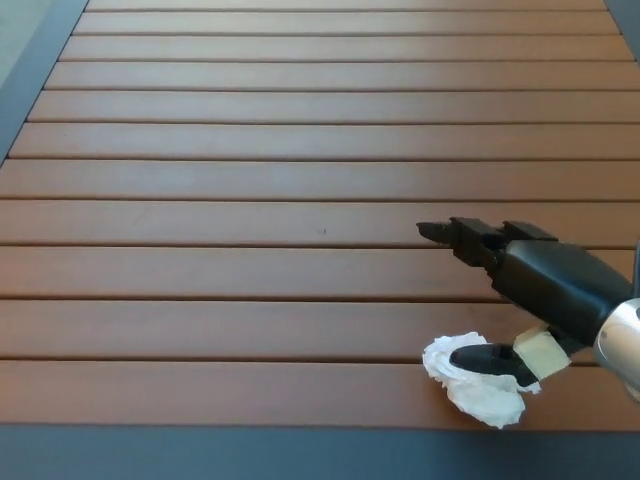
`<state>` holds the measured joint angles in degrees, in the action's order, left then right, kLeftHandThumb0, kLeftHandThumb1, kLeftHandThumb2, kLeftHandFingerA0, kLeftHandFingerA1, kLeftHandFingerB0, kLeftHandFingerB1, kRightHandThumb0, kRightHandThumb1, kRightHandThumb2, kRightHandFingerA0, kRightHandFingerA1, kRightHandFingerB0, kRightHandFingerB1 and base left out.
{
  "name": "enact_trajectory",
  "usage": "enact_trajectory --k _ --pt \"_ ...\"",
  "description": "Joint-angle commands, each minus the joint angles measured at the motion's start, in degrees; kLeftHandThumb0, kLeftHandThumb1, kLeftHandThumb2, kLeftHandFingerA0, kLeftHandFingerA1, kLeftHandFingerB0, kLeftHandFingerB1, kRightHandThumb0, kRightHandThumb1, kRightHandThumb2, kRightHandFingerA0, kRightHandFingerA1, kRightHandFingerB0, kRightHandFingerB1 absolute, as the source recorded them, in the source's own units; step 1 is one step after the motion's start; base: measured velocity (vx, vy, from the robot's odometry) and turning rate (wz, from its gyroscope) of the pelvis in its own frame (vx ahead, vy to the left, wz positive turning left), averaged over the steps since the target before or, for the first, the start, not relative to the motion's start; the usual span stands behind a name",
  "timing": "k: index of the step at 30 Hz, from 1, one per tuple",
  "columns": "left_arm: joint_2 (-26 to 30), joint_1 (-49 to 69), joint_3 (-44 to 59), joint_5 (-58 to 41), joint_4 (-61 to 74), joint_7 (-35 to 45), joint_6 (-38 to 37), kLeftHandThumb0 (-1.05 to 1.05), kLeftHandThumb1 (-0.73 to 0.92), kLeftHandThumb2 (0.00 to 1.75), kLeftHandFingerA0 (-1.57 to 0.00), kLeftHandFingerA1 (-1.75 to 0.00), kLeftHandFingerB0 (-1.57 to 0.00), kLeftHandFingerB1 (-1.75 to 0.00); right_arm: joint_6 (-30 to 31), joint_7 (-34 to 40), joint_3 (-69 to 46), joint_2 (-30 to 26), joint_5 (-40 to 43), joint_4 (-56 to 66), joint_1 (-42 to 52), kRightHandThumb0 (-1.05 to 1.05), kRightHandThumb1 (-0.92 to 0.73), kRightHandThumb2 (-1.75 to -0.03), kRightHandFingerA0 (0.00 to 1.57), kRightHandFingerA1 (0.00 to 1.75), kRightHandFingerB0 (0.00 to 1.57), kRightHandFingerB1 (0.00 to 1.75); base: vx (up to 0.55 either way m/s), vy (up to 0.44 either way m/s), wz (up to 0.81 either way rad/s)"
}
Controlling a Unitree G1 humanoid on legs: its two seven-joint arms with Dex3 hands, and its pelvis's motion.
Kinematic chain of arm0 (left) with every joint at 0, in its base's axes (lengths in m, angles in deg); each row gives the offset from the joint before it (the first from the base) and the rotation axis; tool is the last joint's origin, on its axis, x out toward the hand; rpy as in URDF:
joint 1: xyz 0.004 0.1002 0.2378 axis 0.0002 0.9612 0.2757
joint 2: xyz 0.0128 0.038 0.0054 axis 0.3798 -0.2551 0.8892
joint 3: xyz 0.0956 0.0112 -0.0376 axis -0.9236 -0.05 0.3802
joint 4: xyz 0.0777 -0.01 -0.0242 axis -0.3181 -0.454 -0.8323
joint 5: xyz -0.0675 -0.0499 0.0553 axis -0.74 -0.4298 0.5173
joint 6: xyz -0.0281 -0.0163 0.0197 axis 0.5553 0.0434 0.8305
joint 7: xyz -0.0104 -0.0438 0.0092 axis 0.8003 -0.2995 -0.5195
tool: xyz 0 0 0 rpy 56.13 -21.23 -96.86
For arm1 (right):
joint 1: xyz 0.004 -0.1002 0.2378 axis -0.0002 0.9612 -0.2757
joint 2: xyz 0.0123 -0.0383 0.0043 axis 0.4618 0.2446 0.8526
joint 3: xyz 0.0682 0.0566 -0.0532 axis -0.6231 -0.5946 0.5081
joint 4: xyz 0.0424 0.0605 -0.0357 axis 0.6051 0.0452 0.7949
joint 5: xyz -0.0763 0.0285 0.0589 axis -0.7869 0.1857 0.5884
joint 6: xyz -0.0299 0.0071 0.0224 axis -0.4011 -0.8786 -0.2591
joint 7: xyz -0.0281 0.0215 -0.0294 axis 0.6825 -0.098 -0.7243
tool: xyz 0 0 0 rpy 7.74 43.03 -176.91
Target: Pick up a piece of paper from the table and walk towards the trash can and throw it into compost
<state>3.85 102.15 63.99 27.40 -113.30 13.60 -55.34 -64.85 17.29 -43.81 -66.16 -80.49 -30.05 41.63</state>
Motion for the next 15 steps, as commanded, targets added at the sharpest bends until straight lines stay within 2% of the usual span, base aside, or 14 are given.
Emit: enact_trajectory --k 1,10,12,13,15 --pt "1.5 0.8 -0.1 0.8 1.3 -1.1 -5.1 -0.09 0.67 0.66 -0.89 -0.89 -0.85 -0.70 -5.2 -1.5 1.7 -2.5 -10.0 -0.7 0.4 -0.64 -0.65 -0.60 0.29 0.46 0.49 0.36 0.00 0.000 0.00" --pt "2.6 0.9 -1.2 1.7 1.3 -1.3 -6.3 -0.07 0.65 0.71 -0.89 -0.90 -0.85 -0.71 -8.4 -3.8 2.7 -1.1 -11.3 0.4 3.0 -0.64 -0.67 -0.60 0.31 0.49 0.49 0.36 0.00 0.000 0.00" --pt "2.8 0.7 -1.2 1.5 1.1 -1.2 -6.2 -0.10 0.67 0.66 -0.89 -0.87 -0.84 -0.70 -9.0 -4.0 2.5 -0.3 -11.2 0.9 3.7 -0.64 -0.66 -0.61 0.32 0.51 0.49 0.36 0.00 0.000 0.00" --pt "3.0 0.4 -1.4 1.5 0.3 -1.0 -6.8 -0.08 0.67 0.73 -0.92 -0.88 -0.84 -0.70 -9.0 -4.4 2.5 -0.3 -11.2 1.1 4.2 -0.65 -0.53 -0.90 0.27 0.58 0.37 0.50 0.00 0.000 0.00" --pt "3.3 -0.2 -1.3 1.3 -1.4 -0.5 -7.5 -0.06 0.66 0.77 -0.91 -0.90 -0.86 -0.71 -9.0 -5.1 2.2 -0.3 -11.5 0.9 5.0 -0.66 -0.54 -0.90 0.27 0.57 0.36 0.50 0.00 0.000 0.00"
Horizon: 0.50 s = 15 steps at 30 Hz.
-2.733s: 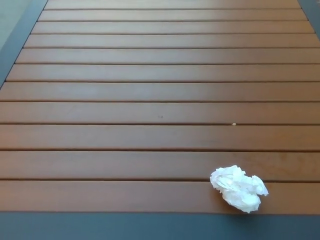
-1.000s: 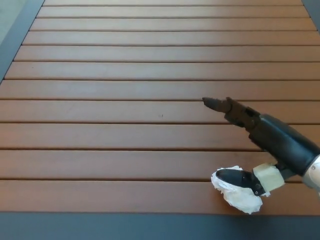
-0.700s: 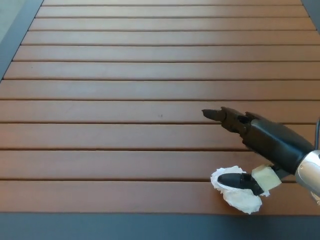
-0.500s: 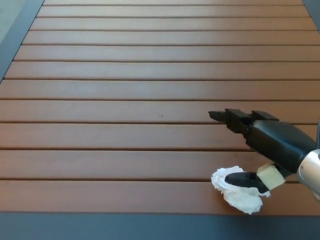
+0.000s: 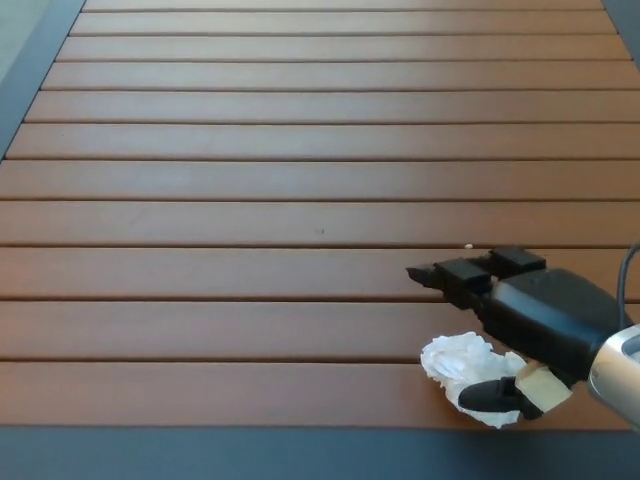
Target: Pick up a piece of paper from the table and walk towards the trash can and throw it into compost
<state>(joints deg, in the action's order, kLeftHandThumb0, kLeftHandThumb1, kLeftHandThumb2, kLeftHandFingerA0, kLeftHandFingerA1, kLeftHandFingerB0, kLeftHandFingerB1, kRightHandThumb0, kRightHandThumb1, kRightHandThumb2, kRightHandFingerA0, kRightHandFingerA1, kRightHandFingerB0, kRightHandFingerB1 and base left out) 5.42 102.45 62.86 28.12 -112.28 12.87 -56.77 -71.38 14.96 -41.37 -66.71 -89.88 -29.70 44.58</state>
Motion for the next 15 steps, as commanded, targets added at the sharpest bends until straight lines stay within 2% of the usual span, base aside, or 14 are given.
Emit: enact_trajectory --k 1,2,9,15 --pt "1.7 -0.8 0.1 0.1 -3.1 0.5 -6.2 -0.06 0.66 0.77 -0.91 -0.90 -0.86 -0.71 -2.3 -3.0 -0.5 0.3 -2.5 -0.1 2.3 -0.66 -0.54 -0.90 0.27 0.57 0.36 0.50 0.00 0.000 0.00" --pt "1.6 -0.8 0.3 -0.2 -3.2 0.6 -6.2 -0.07 0.66 0.76 -0.91 -0.91 -0.86 -0.71 -1.9 -3.5 -0.6 0.3 -2.9 -0.3 2.4 -0.64 -0.68 -0.61 0.29 0.50 0.43 0.36 0.00 0.000 0.00" --pt "1.1 -1.2 1.1 -1.0 -4.5 0.7 -7.5 -0.06 0.65 0.74 -0.91 -0.92 -0.87 -0.72 -1.4 -5.0 -1.7 0.9 -4.6 -1.7 3.1 -0.62 -0.68 -0.61 0.30 0.49 0.42 0.36 0.00 0.000 0.00" --pt "1.4 -0.5 0.7 -0.5 -2.3 0.8 -5.6 -0.08 0.65 0.71 -0.87 -0.92 -0.83 -0.73 1.1 -4.3 -2.1 0.5 -9.2 -8.5 3.6 -0.55 -0.66 -0.59 0.28 0.52 0.40 0.34 0.00 0.000 0.00"
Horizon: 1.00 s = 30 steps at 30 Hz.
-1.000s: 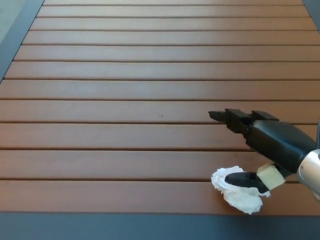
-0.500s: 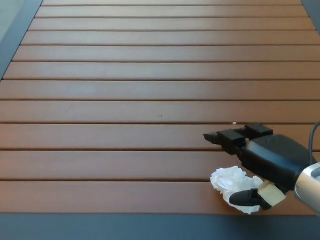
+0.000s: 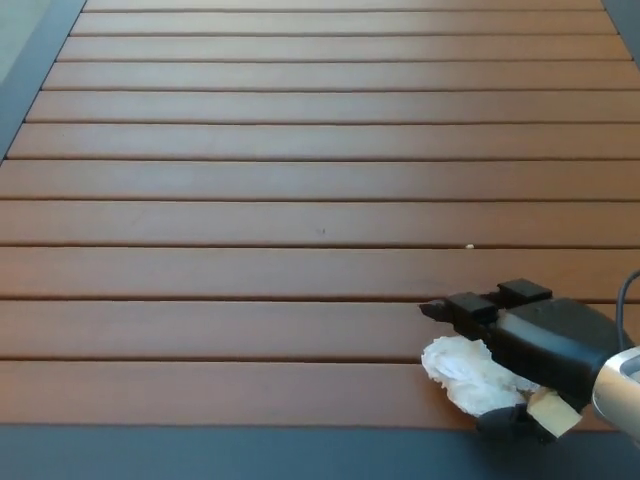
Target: Pick up a piece of paper from the table and walk towards the trash can and throw it into compost
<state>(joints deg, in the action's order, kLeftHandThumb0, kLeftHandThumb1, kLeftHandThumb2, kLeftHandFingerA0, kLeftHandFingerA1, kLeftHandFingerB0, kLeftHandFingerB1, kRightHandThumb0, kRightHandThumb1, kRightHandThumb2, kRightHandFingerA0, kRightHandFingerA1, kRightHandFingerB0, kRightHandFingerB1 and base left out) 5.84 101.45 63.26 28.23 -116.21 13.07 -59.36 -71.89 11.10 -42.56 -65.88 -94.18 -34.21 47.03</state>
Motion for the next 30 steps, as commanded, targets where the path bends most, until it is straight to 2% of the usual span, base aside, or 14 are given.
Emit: enact_trajectory --k 1,7,11,12,14,15,16,20,21,22,24,25,27,30 --pt "0.9 0.6 0.3 -0.7 1.8 0.7 -2.9 -0.08 0.65 0.71 -0.87 -0.92 -0.83 -0.73 1.6 -0.3 -1.0 -0.3 -5.1 -4.2 1.2 -0.55 -0.66 -0.59 0.28 0.52 0.40 0.34 0.00 0.000 0.00" --pt "1.2 0.0 -0.3 0.2 1.5 0.3 -3.2 -0.08 0.67 0.72 -0.88 -0.85 -0.83 -0.72 3.5 -3.1 0.8 1.7 -8.9 -3.1 1.1 -0.51 -0.69 -0.62 0.21 0.50 0.38 0.34 0.00 0.000 0.00" --pt "1.1 -0.6 -0.5 0.1 0.9 0.4 -3.6 -0.06 0.65 0.78 -0.89 -0.89 -0.86 -0.73 4.2 -5.1 3.4 3.5 -12.4 -1.8 0.5 -0.50 -0.69 -0.62 0.21 0.51 0.38 0.35 0.00 0.000 0.00" --pt "1.1 -0.1 -0.5 0.0 1.9 0.7 -3.6 -0.07 0.64 0.80 -0.88 -0.93 -0.85 -0.78 3.5 -4.7 4.6 4.1 -13.9 -1.8 0.3 -0.39 -0.70 -0.62 0.25 0.55 0.40 0.38 0.00 0.000 0.00" --pt "1.0 0.7 -0.5 -0.2 3.3 1.2 -3.6 -0.07 0.64 0.80 -0.88 -0.93 -0.85 -0.78 2.6 -4.2 6.4 4.9 -16.2 -1.9 0.1 -0.39 -0.70 -0.62 0.25 0.55 0.40 0.38 0.00 0.000 0.00" --pt "1.1 0.5 -0.5 -0.2 3.0 1.4 -3.7 -0.03 0.63 0.86 -0.88 -0.90 -0.85 -0.76 2.9 -5.0 6.7 5.3 -16.3 -1.8 0.1 -0.34 -0.75 -0.63 0.27 0.54 0.41 0.37 0.00 0.000 0.00" --pt "1.1 0.9 -0.3 -0.7 3.5 2.3 -4.0 0.01 0.63 0.90 -0.87 -0.97 -0.85 -0.80 3.1 -5.3 7.0 5.7 -16.6 -1.3 0.4 -0.24 -0.74 -0.78 0.41 0.58 0.46 0.38 0.00 0.000 0.00" --pt "0.9 1.8 0.1 -1.4 4.8 3.6 -4.4 0.01 0.63 0.90 -0.87 -0.97 -0.85 -0.80 3.2 -5.7 7.0 6.4 -17.4 -0.4 1.0 -0.24 -0.74 -0.78 0.41 0.58 0.46 0.38 0.00 0.000 0.00" --pt "0.0 0.7 1.6 -3.5 3.1 4.8 -6.6 0.11 0.55 1.09 -0.92 -1.02 -0.87 -0.89 1.7 -3.1 6.7 6.2 -17.2 -0.5 2.1 -0.22 -0.75 -0.89 0.73 1.18 0.61 0.41 0.00 0.000 0.00" --pt "-1.0 -0.6 3.5 -6.1 0.9 6.3 -9.4 0.11 0.55 1.09 -0.92 -1.02 -0.87 -0.89 -0.3 0.1 6.2 5.9 -16.9 -0.7 3.5 -0.22 -0.75 -0.89 0.73 1.18 0.61 0.41 0.00 0.000 0.00" --pt "-1.3 -1.0 4.2 -6.5 0.1 6.9 -10.2 0.11 0.55 1.09 -0.92 -1.02 -0.87 -0.89 -0.8 0.7 5.9 6.0 -17.1 -0.7 3.9 -0.22 -0.75 -0.89 0.73 1.18 0.61 0.41 0.00 0.000 0.00" --pt "-1.3 -1.4 4.2 -6.2 -0.2 6.6 -9.9 0.05 0.53 1.11 -0.98 -1.06 -0.88 -0.91 -1.1 1.9 5.5 5.9 -17.3 -0.6 4.5 -0.24 -0.79 -0.85 0.84 1.58 0.65 0.45 0.00 0.000 0.00" --pt "-1.0 -1.7 3.8 -4.8 -0.5 5.8 -9.8 0.02 0.51 1.11 -0.96 -1.01 -0.86 -0.91 -1.8 4.6 4.8 5.8 -18.3 -0.8 5.5 -0.25 -0.77 -0.85 0.88 1.58 0.72 0.47 0.00 0.000 0.00" --pt "-0.7 -1.5 3.2 -3.6 -0.5 5.3 -10.4 0.02 0.51 1.11 -0.96 -1.01 -0.86 -0.91 -2.6 6.0 4.1 6.0 -19.4 -1.0 6.0 -0.25 -0.77 -0.85 0.88 1.58 0.72 0.47 0.00 0.000 0.00"
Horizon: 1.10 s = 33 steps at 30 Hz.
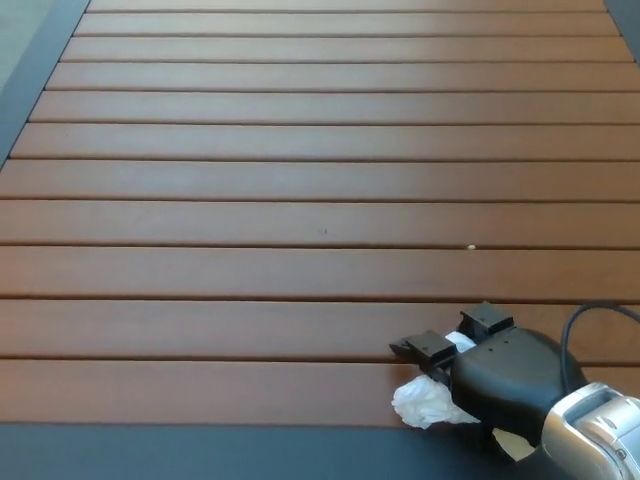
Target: Pick up a piece of paper from the table and walk towards the trash can and throw it into compost
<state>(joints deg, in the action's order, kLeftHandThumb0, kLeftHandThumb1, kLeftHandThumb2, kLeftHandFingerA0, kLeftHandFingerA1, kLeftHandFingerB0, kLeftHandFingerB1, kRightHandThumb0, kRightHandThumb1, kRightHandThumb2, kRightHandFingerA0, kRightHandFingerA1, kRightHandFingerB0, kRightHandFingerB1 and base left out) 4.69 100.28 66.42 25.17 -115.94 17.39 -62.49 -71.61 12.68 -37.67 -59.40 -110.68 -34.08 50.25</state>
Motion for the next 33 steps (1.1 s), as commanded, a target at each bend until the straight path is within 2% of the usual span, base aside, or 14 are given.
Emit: enact_trajectory --k 1,5,6,10,11,13,14,17,18,28,29,30,32,33 --pt "0.6 -0.2 0.2 -0.5 -1.0 0.6 -7.6 0.02 0.51 1.11 -0.96 -0.99 -0.87 -0.90 -3.4 9.6 -1.5 -0.3 -4.0 -2.1 3.8 -0.30 -0.81 -0.76 0.94 1.75 0.77 1.40 0.00 0.000 0.00" --pt "0.7 0.0 0.4 -0.5 -1.4 0.2 -8.2 0.02 0.51 1.11 -0.96 -0.99 -0.87 -0.90 -4.4 17.6 -2.7 0.2 -5.9 -3.6 5.5 -0.30 -0.81 -0.76 0.94 1.75 0.77 1.40 0.00 0.000 0.00" --pt "0.6 -0.2 0.8 -1.1 -1.7 0.3 -7.8 0.04 0.62 0.92 -0.96 -1.07 -0.93 -0.88 -4.1 19.8 -3.5 0.4 -6.5 -3.9 6.4 -0.33 -0.82 -0.78 0.95 1.73 0.81 1.00 0.00 0.000 0.00" --pt "0.3 -0.4 1.6 -1.9 -2.3 0.5 -7.2 0.04 0.62 0.92 -0.96 -1.07 -0.93 -0.88 -3.8 23.4 -4.8 0.8 -7.5 -4.5 7.9 -0.33 -0.82 -0.78 0.95 1.73 0.81 1.00 0.00 0.000 0.00" --pt "0.7 0.0 0.5 -0.5 -2.2 0.0 -7.4 0.01 0.52 1.08 -0.92 -0.98 -0.86 -0.89 -4.5 25.1 -5.3 0.8 -6.9 -5.2 8.8 -0.34 -0.85 -0.78 0.95 1.75 0.76 1.24 0.00 0.000 0.00" --pt "1.0 0.2 0.1 0.2 -2.2 -0.3 -7.5 0.01 0.52 1.08 -0.92 -0.98 -0.86 -0.89 -4.9 25.9 -5.5 0.9 -6.8 -5.7 9.2 -0.34 -0.85 -0.78 0.95 1.75 0.76 1.24 0.00 0.000 0.00" --pt "1.3 0.3 -0.5 1.0 -2.1 -0.7 -7.2 -0.05 0.64 0.85 -0.88 -1.02 -0.86 -0.81 -6.5 27.2 -6.3 1.4 -5.1 -6.0 9.8 -0.27 -0.73 -0.93 0.91 1.75 0.72 1.49 0.00 0.000 0.00" --pt "1.8 0.5 -1.4 2.2 -1.8 -1.3 -6.7 -0.05 0.64 0.85 -0.88 -1.02 -0.86 -0.81 -9.1 29.2 -7.5 2.0 -2.5 -6.5 10.8 -0.27 -0.73 -0.93 0.91 1.75 0.72 1.49 0.00 0.000 0.00" --pt "1.9 0.6 -1.6 2.2 -1.8 -1.5 -6.6 -0.04 0.63 0.84 -0.90 -1.01 -0.87 -0.82 -11.8 31.5 -8.7 3.2 0.0 -6.1 11.6 -0.18 -0.62 -1.11 0.79 1.75 0.65 1.66 0.00 0.000 0.00" --pt "2.6 1.5 -3.3 3.1 -0.4 -2.9 -5.2 -0.06 0.64 0.83 -0.90 -0.97 -0.85 -0.80 -20.2 33.1 -15.7 11.8 12.3 0.0 16.0 -0.18 -0.67 -1.11 0.76 1.75 0.59 1.75 0.00 0.000 0.00" --pt "2.9 1.6 -3.5 3.6 -0.4 -3.0 -5.5 -0.04 0.62 0.80 -0.91 -0.98 -0.87 -0.79 -18.9 29.8 -16.2 18.3 25.6 5.1 18.5 -0.26 -0.64 -1.08 0.82 1.75 0.74 1.60 0.00 0.000 0.00" --pt "3.6 1.2 -4.0 4.2 -1.2 -3.1 -5.9 -0.05 0.60 0.81 -0.91 -0.92 -0.85 -0.78 -13.9 24.9 -15.6 27.5 45.8 15.4 23.0 -0.28 -0.57 -1.24 0.94 1.75 0.67 1.70 0.00 0.000 0.00" --pt "3.9 0.6 -4.3 4.5 -2.2 -3.1 -6.0 -0.05 0.60 0.81 -0.91 -0.92 -0.85 -0.78 -9.4 23.0 -14.2 30.4 53.5 21.7 25.5 -0.28 -0.57 -1.24 0.94 1.75 0.67 1.70 0.00 0.000 0.00" --pt "3.9 0.2 -4.0 3.9 -2.7 -2.7 -5.7 -0.05 0.61 0.84 -0.89 -0.94 -0.85 -0.79 -5.2 23.5 -8.9 30.6 64.8 29.9 29.4 -0.23 -0.55 -1.30 0.96 1.75 0.68 1.69 0.00 0.000 0.00"
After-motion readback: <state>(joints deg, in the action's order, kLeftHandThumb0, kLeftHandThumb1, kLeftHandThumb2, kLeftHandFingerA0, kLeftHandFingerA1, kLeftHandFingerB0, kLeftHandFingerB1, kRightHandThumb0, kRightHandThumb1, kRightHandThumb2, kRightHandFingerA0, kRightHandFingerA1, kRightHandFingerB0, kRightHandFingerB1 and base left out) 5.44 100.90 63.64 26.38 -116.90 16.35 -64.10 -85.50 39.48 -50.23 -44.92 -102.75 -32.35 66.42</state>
